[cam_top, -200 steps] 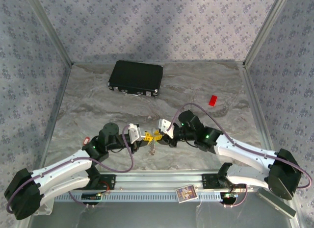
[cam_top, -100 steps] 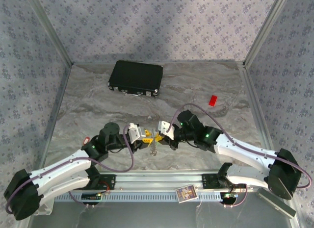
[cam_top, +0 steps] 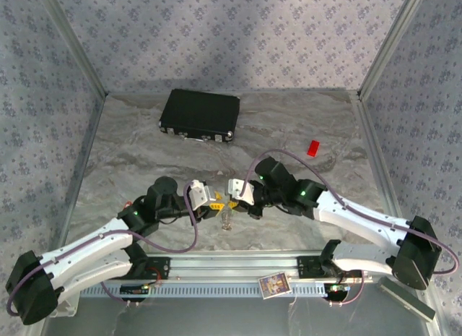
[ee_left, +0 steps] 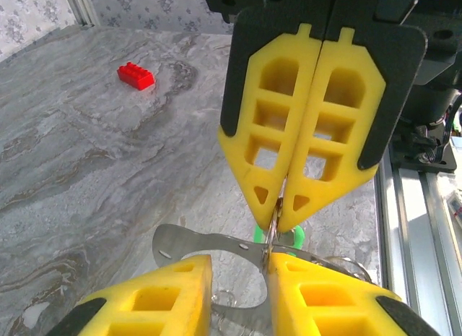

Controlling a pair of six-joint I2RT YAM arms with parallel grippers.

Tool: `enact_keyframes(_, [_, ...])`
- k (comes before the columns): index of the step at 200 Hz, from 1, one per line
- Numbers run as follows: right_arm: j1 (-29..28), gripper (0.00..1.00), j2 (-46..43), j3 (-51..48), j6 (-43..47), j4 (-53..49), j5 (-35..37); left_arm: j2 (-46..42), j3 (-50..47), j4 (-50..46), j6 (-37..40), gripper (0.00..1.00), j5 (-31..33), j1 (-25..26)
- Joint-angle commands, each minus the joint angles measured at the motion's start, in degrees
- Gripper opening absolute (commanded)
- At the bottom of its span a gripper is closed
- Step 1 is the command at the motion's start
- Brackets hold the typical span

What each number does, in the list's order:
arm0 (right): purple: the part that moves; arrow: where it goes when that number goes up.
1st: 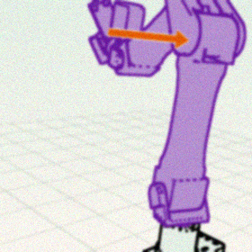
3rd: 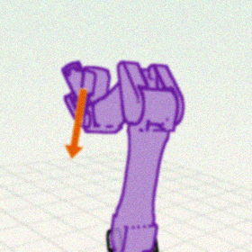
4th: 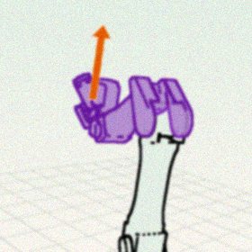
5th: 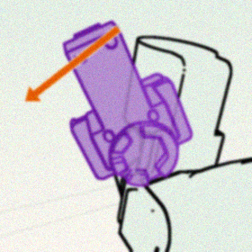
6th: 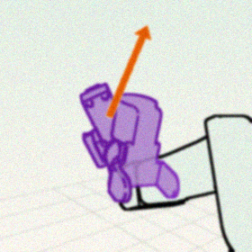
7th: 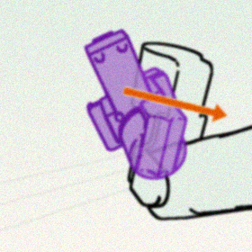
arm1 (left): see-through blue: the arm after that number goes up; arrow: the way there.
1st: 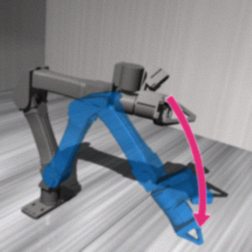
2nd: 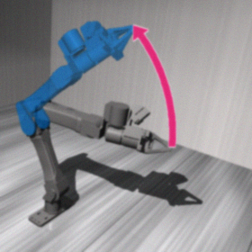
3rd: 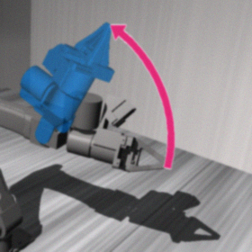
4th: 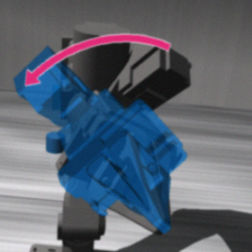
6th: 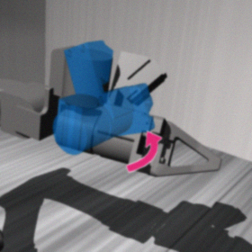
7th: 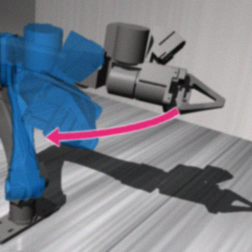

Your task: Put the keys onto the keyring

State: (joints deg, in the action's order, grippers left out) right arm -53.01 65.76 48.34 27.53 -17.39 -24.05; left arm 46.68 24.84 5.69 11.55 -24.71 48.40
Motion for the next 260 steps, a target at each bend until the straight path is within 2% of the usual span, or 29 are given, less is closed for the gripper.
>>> enact_keyframes(1, [-0.9, 0.0, 1.0, 3.4, 2.1, -2.3, 1.2, 0.3, 2.0, -0.4, 1.2, 0.25, -2.3, 0.3])
enact_keyframes(32, [-1.7, 0.0, 1.6, 4.7, 2.5, -2.6, 1.7, 1.0, 2.3, -0.8, 1.5, 0.22, -3.2, 0.2])
enact_keyframes(76, [-2.6, 0.0, 1.7, 5.3, 2.0, -2.6, 2.0, 0.9, 2.6, -1.8, 2.6, 0.0, -4.4, 0.3])
enact_keyframes(89, [-2.2, 0.0, 1.2, 4.2, 1.1, -1.4, 1.7, 0.6, 2.5, -1.9, 3.1, 0.0, -4.5, 0.3])
enact_keyframes(105, [-0.9, 0.18, 0.4, 2.1, -0.9, 0.8, 0.0, -0.3, 1.5, -0.4, 3.1, 0.0, -4.5, 0.3])
enact_keyframes(113, [-0.3, 0.24, -0.1, 1.1, -1.9, 2.0, -1.2, -0.8, 0.7, 1.1, 3.0, 0.0, -4.5, 0.3])
enact_keyframes(155, [1.4, 0.28, -1.5, -4.0, -5.8, 7.0, -2.5, -2.6, -3.0, 7.7, 0.8, 0.0, -4.3, 0.2])
enact_keyframes(187, [1.7, 0.24, -2.2, -5.3, -6.8, 7.9, -2.9, -2.3, -3.6, 8.6, 0.5, 0.0, -4.1, 0.3])
enact_keyframes(260, [2.3, 0.0, -1.2, -5.5, -6.6, 7.8, -3.6, -1.9, -3.6, 10.4, 0.3, 0.0, -5.9, 0.2])
